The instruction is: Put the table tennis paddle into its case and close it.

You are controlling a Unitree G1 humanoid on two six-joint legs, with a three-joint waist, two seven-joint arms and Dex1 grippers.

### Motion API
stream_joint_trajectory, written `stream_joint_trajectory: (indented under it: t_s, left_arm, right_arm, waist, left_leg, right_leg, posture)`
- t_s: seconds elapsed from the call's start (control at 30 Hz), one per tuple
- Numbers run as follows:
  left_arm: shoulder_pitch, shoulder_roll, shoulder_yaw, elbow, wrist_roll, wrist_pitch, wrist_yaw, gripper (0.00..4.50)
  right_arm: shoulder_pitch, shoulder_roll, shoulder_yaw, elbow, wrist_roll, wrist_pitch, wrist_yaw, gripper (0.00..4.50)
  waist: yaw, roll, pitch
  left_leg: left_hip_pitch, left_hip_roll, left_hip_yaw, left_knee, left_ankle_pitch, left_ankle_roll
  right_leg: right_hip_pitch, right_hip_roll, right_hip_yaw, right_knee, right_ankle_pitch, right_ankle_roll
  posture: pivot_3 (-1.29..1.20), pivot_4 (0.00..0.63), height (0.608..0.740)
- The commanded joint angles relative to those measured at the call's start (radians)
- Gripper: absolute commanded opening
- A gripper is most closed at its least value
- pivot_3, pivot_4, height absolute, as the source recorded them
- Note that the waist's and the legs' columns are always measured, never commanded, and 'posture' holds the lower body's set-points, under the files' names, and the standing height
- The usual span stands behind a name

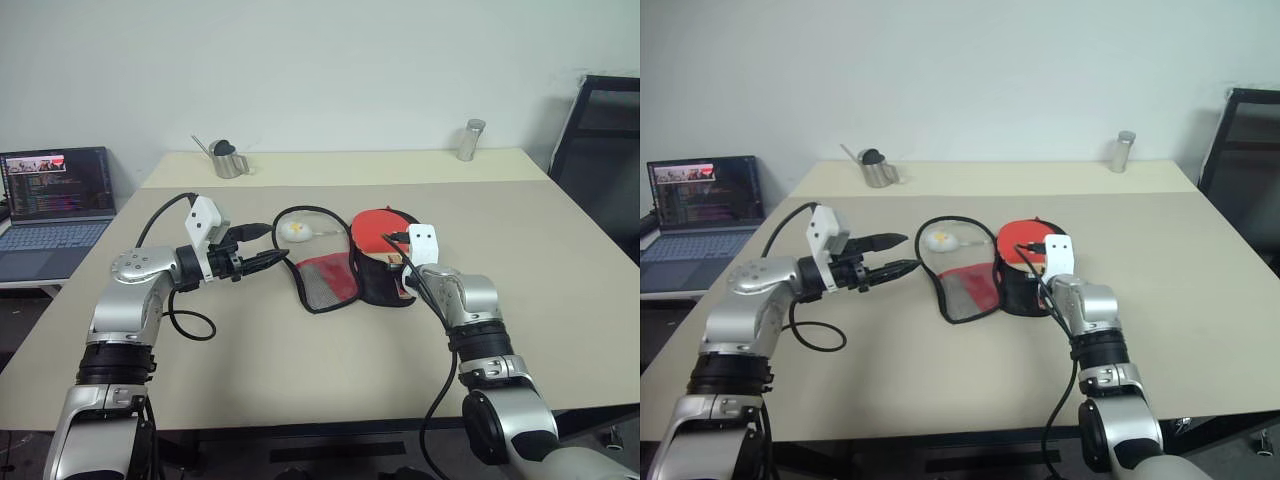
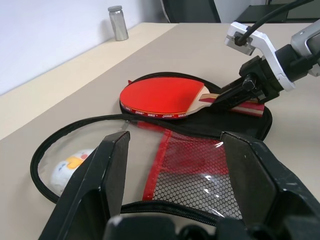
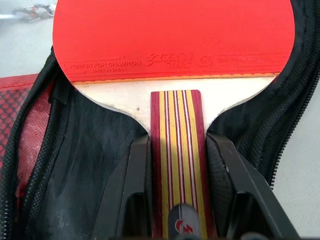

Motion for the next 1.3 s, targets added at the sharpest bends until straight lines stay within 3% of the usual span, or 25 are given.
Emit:
stream_joint_trajectory:
  t_s: [0.03,0.2,0.53,0.77,0.97,1.17,1.3]
  left_arm:
    - [-0.018,0.003,0.013,-0.018,-0.006,-0.020,0.003,3.17]
    - [-0.018,0.001,0.010,-0.017,-0.005,-0.021,0.003,3.17]
    - [-0.011,0.003,0.012,-0.024,-0.005,-0.020,0.006,3.17]
    - [0.002,0.011,0.021,-0.033,-0.009,-0.020,0.007,3.17]
    - [0.022,0.016,0.031,-0.049,-0.016,-0.012,0.011,3.17]
    - [0.038,0.017,0.035,-0.057,-0.020,-0.007,0.014,3.17]
    - [0.039,0.020,0.036,-0.055,-0.020,-0.007,0.012,3.17]
  right_arm:
    - [0.015,0.016,0.000,-0.100,0.014,0.044,-0.006,1.12]
    - [0.042,0.054,-0.008,-0.144,0.019,0.061,-0.014,1.12]
    - [0.037,0.060,-0.014,-0.144,0.006,0.028,-0.025,4.47]
    - [0.069,0.017,-0.004,-0.347,0.094,0.157,0.094,4.47]
    - [0.153,-0.139,0.021,-0.577,0.215,0.282,0.272,4.47]
    - [0.250,-0.318,0.054,-0.606,0.240,0.251,0.404,4.47]
    - [0.264,-0.349,0.065,-0.595,0.237,0.226,0.414,4.47]
  waist:
    - [0.000,0.000,0.000]
    - [-0.001,0.000,0.000]
    - [-0.002,0.000,0.000]
    - [-0.001,0.000,0.000]
    - [0.000,0.000,0.000]
    - [0.000,0.000,0.000]
    - [-0.003,0.000,0.000]
  left_leg:
    - [0.000,0.000,0.000,0.000,0.000,0.000]
    - [0.000,0.000,0.000,0.000,0.000,0.000]
    - [0.000,0.000,0.000,0.000,0.000,0.000]
    - [0.000,0.000,0.000,0.000,0.000,0.000]
    - [0.000,0.000,-0.001,0.000,0.000,0.000]
    - [0.000,0.000,0.000,0.000,0.000,0.000]
    - [0.000,0.000,0.000,0.000,0.000,0.000]
  right_leg:
    - [0.000,0.000,0.000,0.000,0.000,0.000]
    - [0.000,0.000,0.000,0.000,0.000,0.000]
    - [0.000,0.000,0.000,0.000,0.000,0.000]
    - [0.000,0.000,0.000,0.000,0.000,0.000]
    - [0.000,0.000,0.000,0.000,0.000,0.000]
    - [0.000,0.000,0.000,-0.001,0.000,0.000]
    - [0.000,0.001,0.000,-0.001,0.000,0.000]
  posture:
    - [0.00,0.150,0.740]
    - [0.00,0.150,0.740]
    - [0.00,0.150,0.740]
    - [0.00,0.150,0.740]
    - [0.00,0.150,0.740]
    - [0.00,0.150,0.740]
    - [0.00,0.150,0.740]
